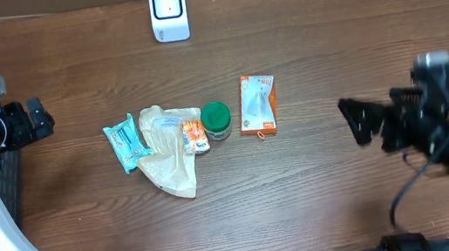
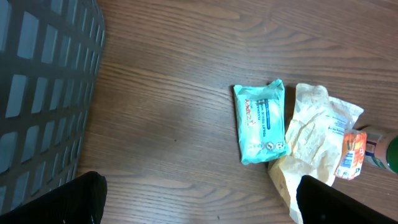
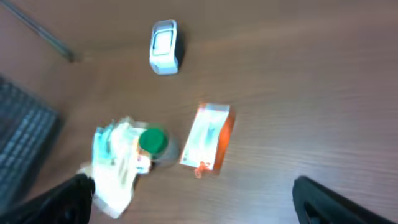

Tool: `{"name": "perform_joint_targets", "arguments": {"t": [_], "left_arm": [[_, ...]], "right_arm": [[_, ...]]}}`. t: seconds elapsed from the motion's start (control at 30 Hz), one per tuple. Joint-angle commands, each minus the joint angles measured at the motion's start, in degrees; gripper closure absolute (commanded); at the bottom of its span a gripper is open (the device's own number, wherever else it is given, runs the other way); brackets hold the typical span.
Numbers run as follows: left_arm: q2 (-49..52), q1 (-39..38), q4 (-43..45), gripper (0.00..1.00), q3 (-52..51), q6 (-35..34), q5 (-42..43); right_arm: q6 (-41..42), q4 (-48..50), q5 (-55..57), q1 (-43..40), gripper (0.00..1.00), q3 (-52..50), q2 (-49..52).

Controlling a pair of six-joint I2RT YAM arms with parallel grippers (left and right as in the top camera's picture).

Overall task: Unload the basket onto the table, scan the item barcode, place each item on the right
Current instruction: 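Reach the right gripper over the orange box and grasp it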

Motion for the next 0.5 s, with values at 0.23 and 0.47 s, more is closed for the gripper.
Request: {"name": "perform_joint_targets", "arguments": {"t": [0.23,0.47], "left_arm": [[-0.3,-0.4,0.1,0.01,-0.1,1.5,0.6],[-0.3,-0.4,0.1,0.0,-0.1,1.5,0.6]], "right_arm": [[2.6,-12.0,-16.4,0.2,0.0,19.3,28.1],[12.5,-6.1,0.2,11.0,0.23,19.3,40.0]]}}
